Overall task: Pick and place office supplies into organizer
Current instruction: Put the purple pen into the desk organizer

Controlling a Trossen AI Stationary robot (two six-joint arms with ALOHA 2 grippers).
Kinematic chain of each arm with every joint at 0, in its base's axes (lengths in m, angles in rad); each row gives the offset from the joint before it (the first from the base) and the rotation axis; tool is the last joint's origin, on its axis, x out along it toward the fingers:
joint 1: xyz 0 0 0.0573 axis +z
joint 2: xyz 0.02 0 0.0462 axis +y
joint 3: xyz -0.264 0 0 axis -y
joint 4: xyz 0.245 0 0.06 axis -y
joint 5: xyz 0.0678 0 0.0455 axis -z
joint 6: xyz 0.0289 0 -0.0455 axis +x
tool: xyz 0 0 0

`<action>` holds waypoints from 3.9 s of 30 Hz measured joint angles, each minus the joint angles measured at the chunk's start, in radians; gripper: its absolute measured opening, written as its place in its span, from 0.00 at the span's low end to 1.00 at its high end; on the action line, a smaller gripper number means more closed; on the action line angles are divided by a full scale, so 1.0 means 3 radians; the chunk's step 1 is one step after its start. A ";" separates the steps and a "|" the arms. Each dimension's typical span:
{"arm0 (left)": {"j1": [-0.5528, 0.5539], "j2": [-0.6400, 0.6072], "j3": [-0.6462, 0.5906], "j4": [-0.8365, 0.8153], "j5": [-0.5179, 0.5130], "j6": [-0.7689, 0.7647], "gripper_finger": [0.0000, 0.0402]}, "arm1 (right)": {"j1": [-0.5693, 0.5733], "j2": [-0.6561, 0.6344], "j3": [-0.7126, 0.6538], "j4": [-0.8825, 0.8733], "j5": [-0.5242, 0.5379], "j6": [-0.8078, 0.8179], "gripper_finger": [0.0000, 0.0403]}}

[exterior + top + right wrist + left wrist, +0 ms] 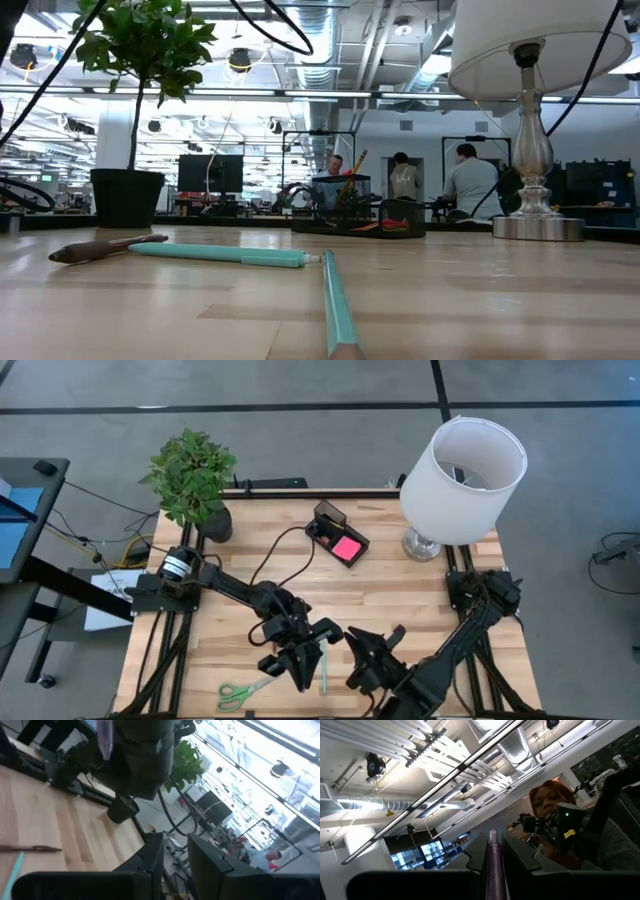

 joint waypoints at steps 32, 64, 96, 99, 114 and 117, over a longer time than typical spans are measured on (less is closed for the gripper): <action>-0.0017 -0.0001 0.0000 0.0014 0.0017 -0.0052 0.07 | 0.0172 -0.0050 0.0284 0.0812 -0.1060 -0.1149 0.20; -0.0259 -0.0005 0.0160 0.0018 0.0754 0.0166 0.07 | -0.0218 -0.0050 0.0256 0.2676 -0.2091 -0.3900 0.20; -0.0543 -0.0005 0.0164 0.0011 0.0973 0.0206 0.07 | -0.0001 -0.0051 0.0256 0.2520 -0.1888 -0.4217 0.20; -0.0564 -0.0005 0.0164 0.0011 0.0970 0.0206 0.07 | 0.0043 -0.0100 0.0255 0.2153 -0.1627 -0.3971 0.20; -0.0580 -0.0004 0.0163 -0.0301 0.0710 0.0709 0.07 | -0.0586 -0.0371 0.0250 0.2028 -0.3151 -0.3683 0.20; -0.0596 -0.0004 0.0163 -0.0267 0.0778 0.0595 0.07 | -0.0766 -0.0373 0.0251 0.2145 -0.3721 -0.3656 0.20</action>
